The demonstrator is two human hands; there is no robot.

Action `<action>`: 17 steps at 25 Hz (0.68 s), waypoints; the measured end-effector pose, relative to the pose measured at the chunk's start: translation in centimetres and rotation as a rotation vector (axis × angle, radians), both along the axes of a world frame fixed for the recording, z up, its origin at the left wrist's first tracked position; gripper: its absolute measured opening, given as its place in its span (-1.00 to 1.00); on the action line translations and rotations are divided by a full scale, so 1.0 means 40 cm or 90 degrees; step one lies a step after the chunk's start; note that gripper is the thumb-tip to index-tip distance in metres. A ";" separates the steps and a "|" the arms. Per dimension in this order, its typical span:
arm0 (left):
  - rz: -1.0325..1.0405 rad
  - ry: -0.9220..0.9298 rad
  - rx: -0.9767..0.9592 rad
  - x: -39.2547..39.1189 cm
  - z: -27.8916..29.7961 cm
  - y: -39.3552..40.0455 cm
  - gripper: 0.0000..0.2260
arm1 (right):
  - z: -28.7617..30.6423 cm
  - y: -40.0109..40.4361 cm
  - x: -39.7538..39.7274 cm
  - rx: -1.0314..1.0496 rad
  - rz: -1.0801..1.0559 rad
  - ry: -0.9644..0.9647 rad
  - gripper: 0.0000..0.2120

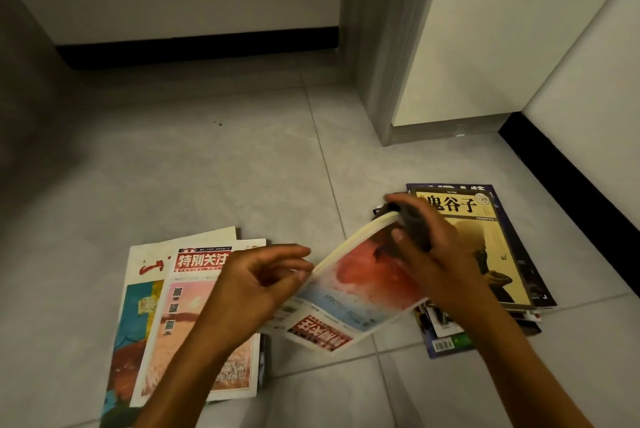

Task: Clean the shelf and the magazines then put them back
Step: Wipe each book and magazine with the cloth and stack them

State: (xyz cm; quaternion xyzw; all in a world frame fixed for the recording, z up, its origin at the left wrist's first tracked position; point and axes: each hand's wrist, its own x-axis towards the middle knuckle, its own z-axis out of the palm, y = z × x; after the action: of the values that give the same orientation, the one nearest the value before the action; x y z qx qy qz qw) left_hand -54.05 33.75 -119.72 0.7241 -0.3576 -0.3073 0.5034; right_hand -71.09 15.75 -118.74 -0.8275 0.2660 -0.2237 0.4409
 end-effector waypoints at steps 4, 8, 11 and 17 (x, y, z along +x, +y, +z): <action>0.020 -0.158 -0.017 -0.068 0.009 -0.059 -0.80 | 0.021 0.105 0.076 -0.260 0.101 0.007 -0.54; 0.084 -0.100 -0.137 -0.084 0.004 -0.060 -0.79 | -0.002 0.106 0.080 -0.466 0.083 -0.023 -0.52; 0.092 -0.093 -0.135 -0.050 0.007 -0.046 -0.82 | -0.027 0.058 0.050 -0.388 0.069 0.060 -0.48; 0.140 -0.149 -0.139 -0.016 0.013 -0.024 -0.86 | -0.039 0.014 -0.005 -0.110 0.079 0.141 -0.70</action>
State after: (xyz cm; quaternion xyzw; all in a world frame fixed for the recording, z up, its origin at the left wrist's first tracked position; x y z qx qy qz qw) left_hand -54.69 32.77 -119.22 0.7305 -0.3636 -0.1237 0.5646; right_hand -71.27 16.30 -120.30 -0.8968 0.2411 -0.1249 0.3492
